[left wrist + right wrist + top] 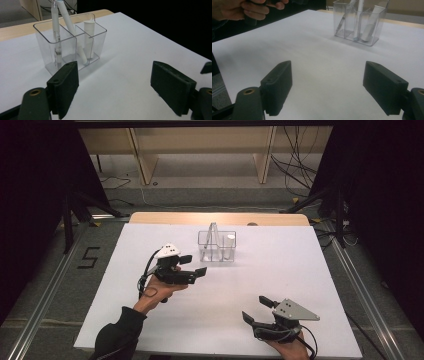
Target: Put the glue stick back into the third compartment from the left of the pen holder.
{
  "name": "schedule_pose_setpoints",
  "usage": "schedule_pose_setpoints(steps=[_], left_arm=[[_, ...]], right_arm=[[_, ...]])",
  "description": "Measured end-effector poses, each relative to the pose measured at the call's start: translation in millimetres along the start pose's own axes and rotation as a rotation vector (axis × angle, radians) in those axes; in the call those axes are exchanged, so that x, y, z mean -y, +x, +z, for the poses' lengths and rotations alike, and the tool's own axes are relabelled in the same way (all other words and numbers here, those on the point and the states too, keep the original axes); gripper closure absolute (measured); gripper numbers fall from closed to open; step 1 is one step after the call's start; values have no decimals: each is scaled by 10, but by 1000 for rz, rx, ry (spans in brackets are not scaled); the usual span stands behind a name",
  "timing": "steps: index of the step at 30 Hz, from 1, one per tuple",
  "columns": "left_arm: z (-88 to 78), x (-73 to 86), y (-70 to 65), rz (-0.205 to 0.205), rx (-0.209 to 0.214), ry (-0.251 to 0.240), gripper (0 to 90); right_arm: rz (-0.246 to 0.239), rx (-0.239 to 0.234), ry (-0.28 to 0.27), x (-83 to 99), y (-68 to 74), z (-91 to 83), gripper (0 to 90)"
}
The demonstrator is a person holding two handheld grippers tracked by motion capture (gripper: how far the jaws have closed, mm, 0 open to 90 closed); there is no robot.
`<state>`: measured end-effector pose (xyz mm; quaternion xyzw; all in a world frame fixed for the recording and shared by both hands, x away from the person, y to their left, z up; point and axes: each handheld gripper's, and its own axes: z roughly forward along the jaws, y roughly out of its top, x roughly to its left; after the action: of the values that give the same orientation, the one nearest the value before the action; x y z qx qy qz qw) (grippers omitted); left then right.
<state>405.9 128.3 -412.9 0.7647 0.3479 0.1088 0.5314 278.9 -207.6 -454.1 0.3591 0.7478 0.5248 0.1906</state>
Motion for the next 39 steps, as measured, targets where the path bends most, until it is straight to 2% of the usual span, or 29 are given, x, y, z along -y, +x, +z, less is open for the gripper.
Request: schedule_pose_setpoints(steps=[3,6,8,11,16,20,23,27,30,35,39], left_arm=[[-80,62,-31,4,11,-13,209],[-132,127,-106,45,9,-18,205],[-156,170,-140,57,19,-18,199],[-198,274,-179,58,34,-27,192],[-273,437,-183,44,34,-39,178],[-331,512,-173,29,31,-46,174],[-379,559,-190,38,28,-52,174],[-428,629,-211,55,14,-42,171],[-458,689,-217,42,18,-37,169],[-532,789,-246,59,1,-21,162],[-552,857,-227,26,-4,-10,159]], right_arm=[[1,1,0,4,-10,-4,237],[-4,-2,7,12,-9,2,232],[-9,-3,10,14,-5,0,230],[-12,-3,7,13,0,-3,228],[-5,-10,10,21,0,7,224],[-11,-13,10,26,9,17,221],[-15,-10,12,30,5,18,220],[-7,-10,13,36,-12,14,219],[-5,-7,11,39,-17,11,218],[-5,-6,9,39,-24,7,217],[-4,-7,13,45,-25,10,215]])
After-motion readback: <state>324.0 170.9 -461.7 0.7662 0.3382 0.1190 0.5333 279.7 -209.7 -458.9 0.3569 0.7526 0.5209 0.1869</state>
